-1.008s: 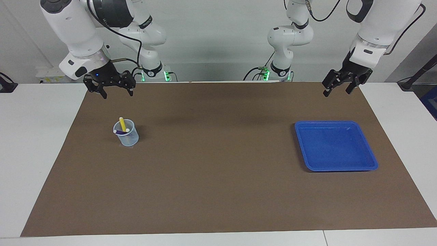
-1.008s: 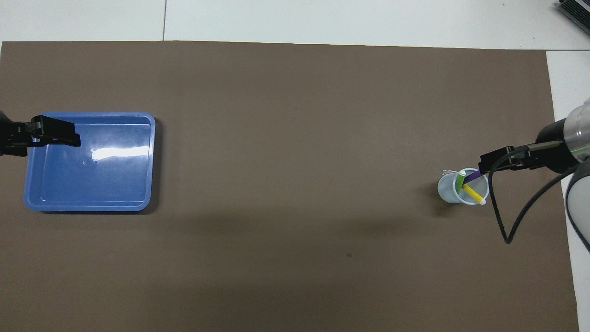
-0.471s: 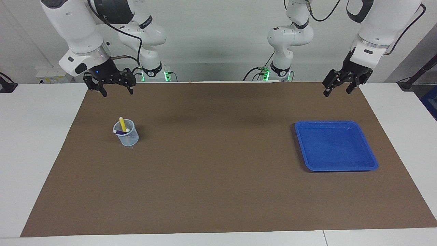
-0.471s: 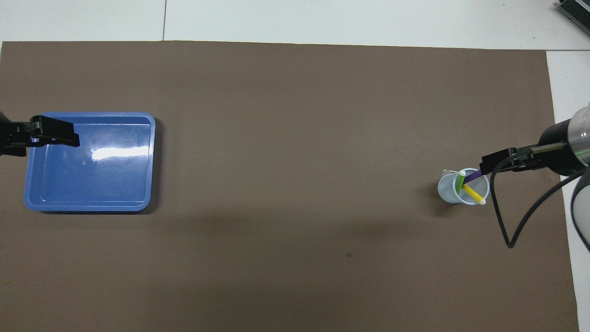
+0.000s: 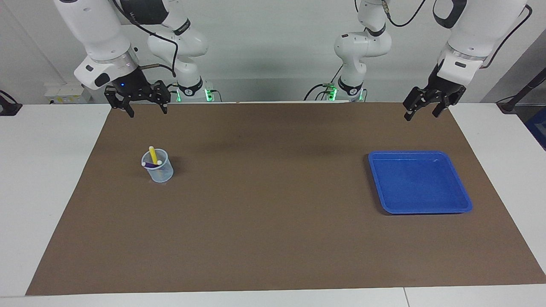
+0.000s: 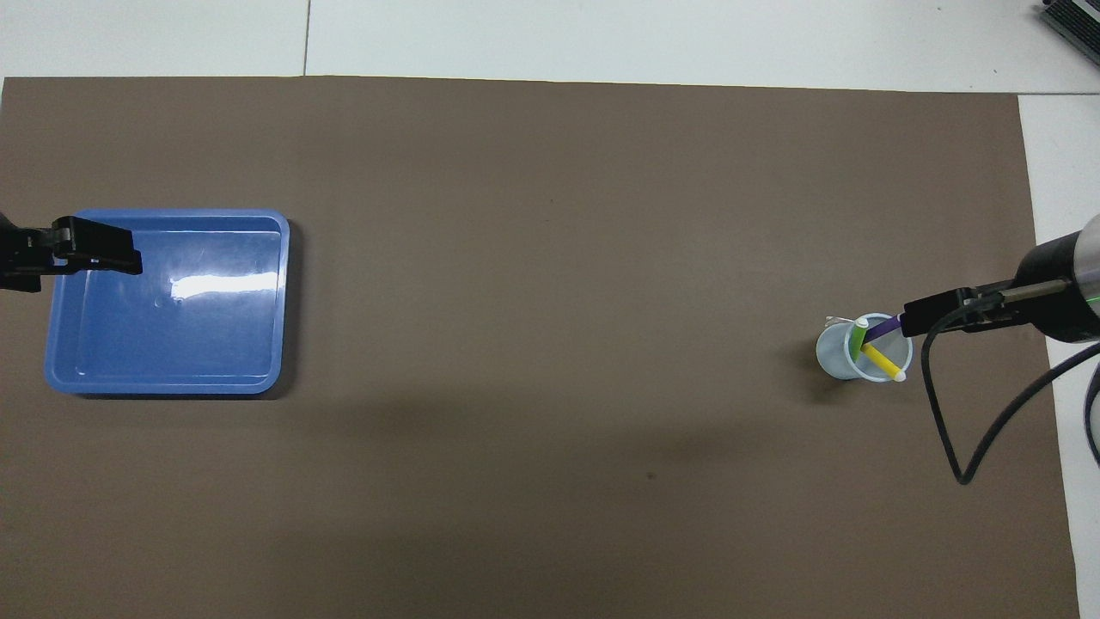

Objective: Transfer and insert pens with both arms

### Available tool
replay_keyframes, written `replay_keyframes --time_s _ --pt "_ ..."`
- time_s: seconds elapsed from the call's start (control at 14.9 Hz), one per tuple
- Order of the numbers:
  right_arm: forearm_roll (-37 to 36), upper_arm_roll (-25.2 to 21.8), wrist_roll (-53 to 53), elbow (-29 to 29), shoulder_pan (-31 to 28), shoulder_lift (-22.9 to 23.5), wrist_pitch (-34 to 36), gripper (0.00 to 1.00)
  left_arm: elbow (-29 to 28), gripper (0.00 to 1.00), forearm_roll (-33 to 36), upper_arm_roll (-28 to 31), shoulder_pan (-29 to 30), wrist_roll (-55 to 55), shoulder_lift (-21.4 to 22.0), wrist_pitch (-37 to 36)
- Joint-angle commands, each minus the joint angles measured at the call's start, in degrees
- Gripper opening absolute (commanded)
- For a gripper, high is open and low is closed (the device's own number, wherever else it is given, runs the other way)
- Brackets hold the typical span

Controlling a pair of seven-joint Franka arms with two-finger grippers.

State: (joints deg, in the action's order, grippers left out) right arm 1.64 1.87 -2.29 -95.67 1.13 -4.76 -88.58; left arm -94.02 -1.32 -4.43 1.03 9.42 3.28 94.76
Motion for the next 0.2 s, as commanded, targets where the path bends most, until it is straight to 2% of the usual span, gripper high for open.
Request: replay_keyframes --time_s 0.0,0.13 --pt "0.1 0.5 1.1 0.2 -0.4 -0.2 0.9 1.00 1.0 1.00 1.1 -0.1 -0.1 0.0 -0.3 -1.4" --pt "0.1 0.5 1.1 0.2 -0.4 -0.2 0.9 1.00 1.1 1.00 1.1 -0.1 -0.1 0.0 -0.3 -1.4"
